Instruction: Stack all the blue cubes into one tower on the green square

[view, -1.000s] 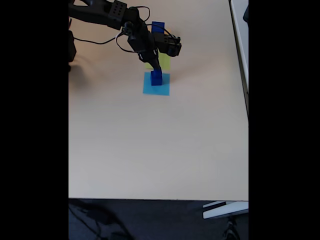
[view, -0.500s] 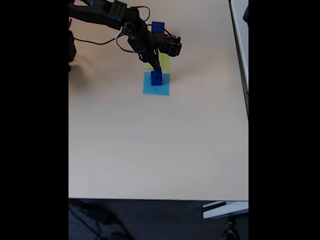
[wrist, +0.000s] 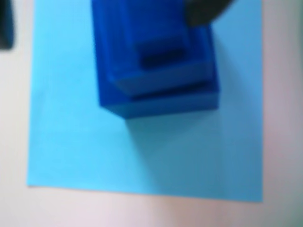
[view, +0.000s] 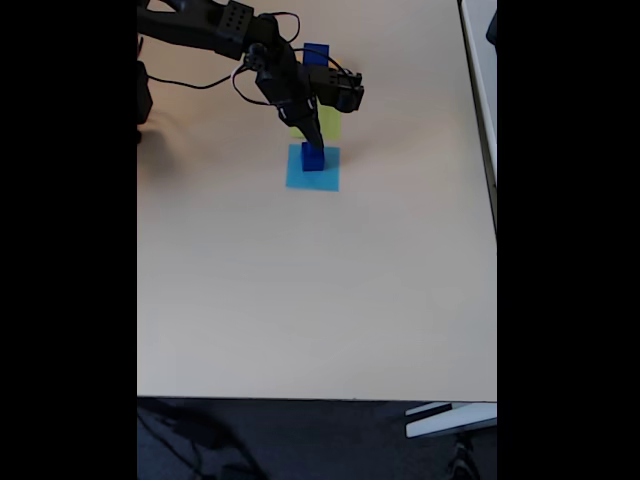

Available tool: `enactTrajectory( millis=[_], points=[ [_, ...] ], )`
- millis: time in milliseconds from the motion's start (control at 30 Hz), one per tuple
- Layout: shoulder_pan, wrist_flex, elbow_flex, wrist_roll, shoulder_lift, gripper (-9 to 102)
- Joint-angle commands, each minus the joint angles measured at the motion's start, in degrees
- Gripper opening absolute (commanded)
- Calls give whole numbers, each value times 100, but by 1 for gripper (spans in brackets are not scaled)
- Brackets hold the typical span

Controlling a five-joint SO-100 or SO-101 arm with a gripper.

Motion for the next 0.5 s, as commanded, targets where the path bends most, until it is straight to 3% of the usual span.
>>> enactTrajectory(
  millis=[0,467],
  points=[
    [-97,-132,-211,-70,562,22],
    [-896,-97,-1916,167,-18,23]
  ],
)
